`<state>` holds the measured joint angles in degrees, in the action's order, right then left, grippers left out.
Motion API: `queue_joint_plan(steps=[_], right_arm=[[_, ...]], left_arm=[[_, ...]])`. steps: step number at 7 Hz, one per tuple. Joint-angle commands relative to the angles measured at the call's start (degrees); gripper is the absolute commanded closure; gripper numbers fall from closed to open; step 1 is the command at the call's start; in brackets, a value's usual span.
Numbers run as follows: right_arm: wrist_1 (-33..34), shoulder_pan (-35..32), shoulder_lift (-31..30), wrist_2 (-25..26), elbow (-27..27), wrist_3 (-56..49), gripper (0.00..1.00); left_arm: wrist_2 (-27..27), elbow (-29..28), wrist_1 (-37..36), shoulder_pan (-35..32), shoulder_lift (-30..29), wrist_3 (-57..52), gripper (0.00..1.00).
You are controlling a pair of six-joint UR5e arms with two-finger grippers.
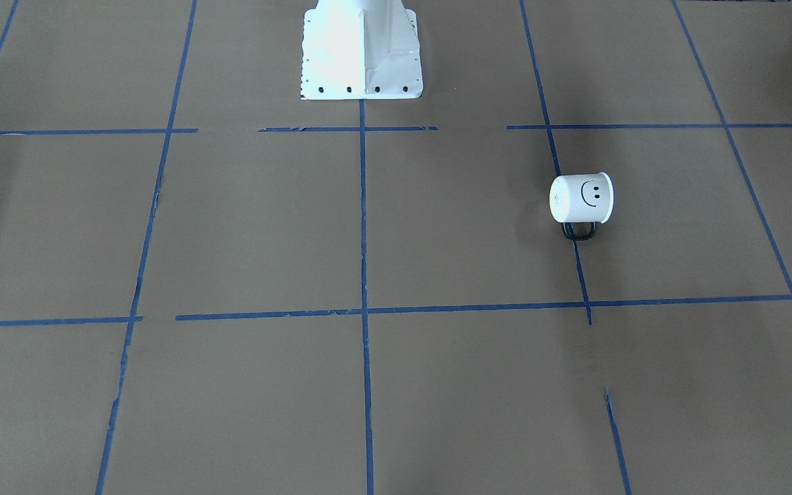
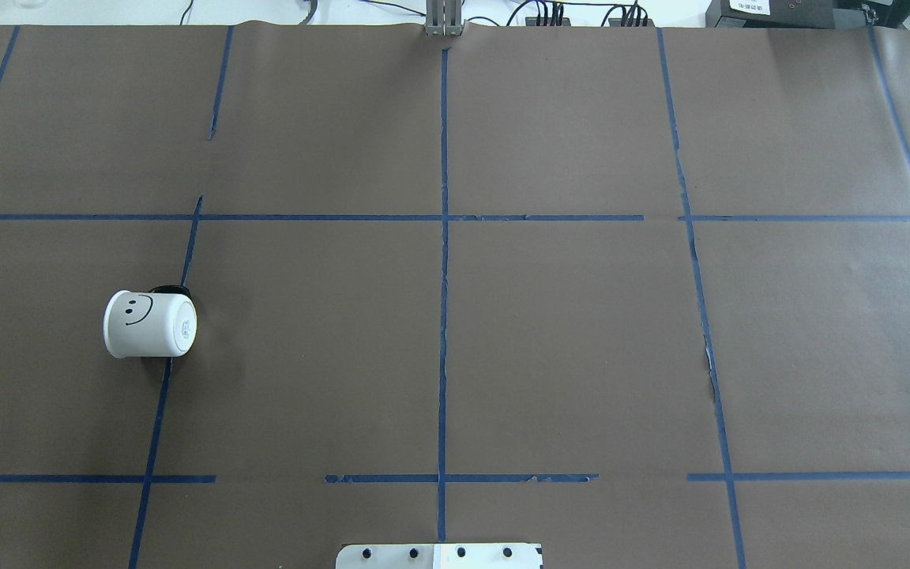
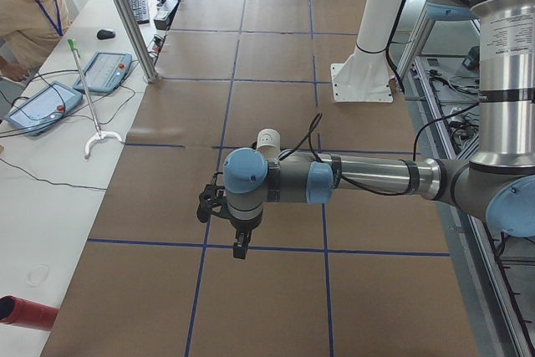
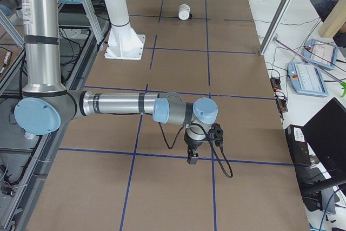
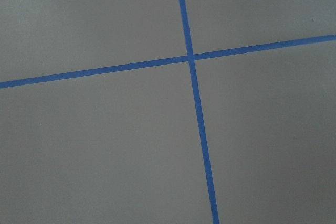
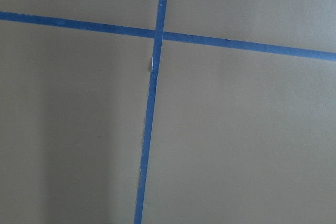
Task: Flip mug
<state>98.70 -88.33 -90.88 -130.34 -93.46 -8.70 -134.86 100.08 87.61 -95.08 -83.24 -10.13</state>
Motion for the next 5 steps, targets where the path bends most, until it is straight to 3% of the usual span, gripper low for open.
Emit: queue_joint_plan(steps=[1, 4, 5], right_arm=[[0.0, 0.0, 0.0, 0.0, -0.1, 0.0, 0.00], [0.0, 0.0, 0.0, 0.0, 0.0, 0.0, 0.00], [0.0, 0.0, 0.0, 0.0, 0.0, 0.0, 0.00]], left_arm=[[-0.1, 0.5, 0.2, -1.8, 2.3, -0.1, 0.00], [-0.2, 0.1, 1.8, -1.9, 2.5, 0.5, 0.00], [-3.5, 0.0, 2.5, -1.9, 3.6, 0.9, 0.00]])
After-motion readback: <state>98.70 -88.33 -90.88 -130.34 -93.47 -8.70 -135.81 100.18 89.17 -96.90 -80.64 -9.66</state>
